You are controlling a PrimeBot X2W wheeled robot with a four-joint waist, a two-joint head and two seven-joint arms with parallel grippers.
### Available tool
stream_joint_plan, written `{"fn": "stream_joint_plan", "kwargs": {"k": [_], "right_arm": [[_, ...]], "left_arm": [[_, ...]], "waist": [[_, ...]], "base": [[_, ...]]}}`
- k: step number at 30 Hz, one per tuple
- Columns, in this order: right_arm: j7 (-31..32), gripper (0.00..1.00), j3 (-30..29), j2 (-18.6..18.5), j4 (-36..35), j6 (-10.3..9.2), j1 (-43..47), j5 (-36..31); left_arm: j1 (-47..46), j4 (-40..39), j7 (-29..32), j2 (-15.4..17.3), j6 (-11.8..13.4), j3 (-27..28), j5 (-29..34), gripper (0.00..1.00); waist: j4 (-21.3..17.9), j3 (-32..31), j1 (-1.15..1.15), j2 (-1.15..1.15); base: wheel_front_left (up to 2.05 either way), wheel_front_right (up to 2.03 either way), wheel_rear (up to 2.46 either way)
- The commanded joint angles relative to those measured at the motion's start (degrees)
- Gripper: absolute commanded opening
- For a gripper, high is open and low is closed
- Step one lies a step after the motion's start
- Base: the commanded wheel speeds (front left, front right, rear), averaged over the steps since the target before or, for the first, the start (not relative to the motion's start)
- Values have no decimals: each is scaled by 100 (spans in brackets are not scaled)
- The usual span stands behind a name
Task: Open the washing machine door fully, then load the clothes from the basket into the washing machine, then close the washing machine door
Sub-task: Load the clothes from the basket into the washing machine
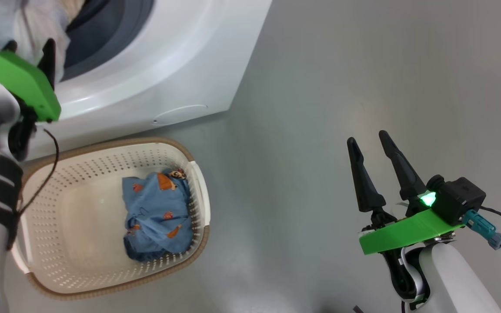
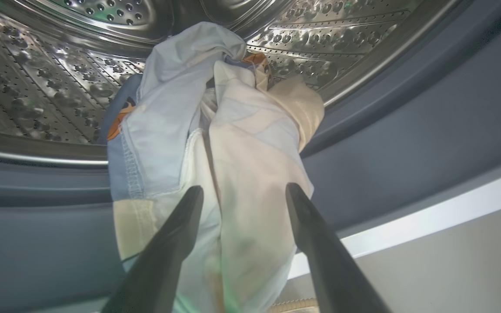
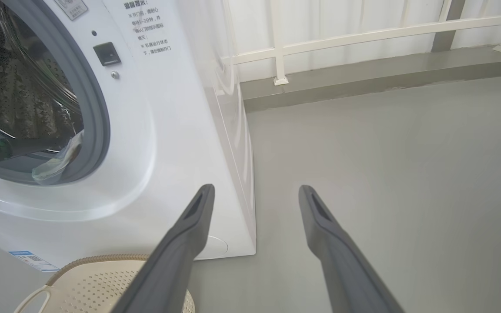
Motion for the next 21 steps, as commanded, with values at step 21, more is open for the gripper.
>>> {"fn": "stream_joint_plan", "kwargs": {"k": [21], "right_arm": [[-46, 100, 147, -19, -201, 25, -45, 109]], "left_arm": [[-757, 670, 291, 336, 255, -512, 397, 100]], "waist": [[-169, 189, 0, 0]], "base": [[0, 0, 0]]}}
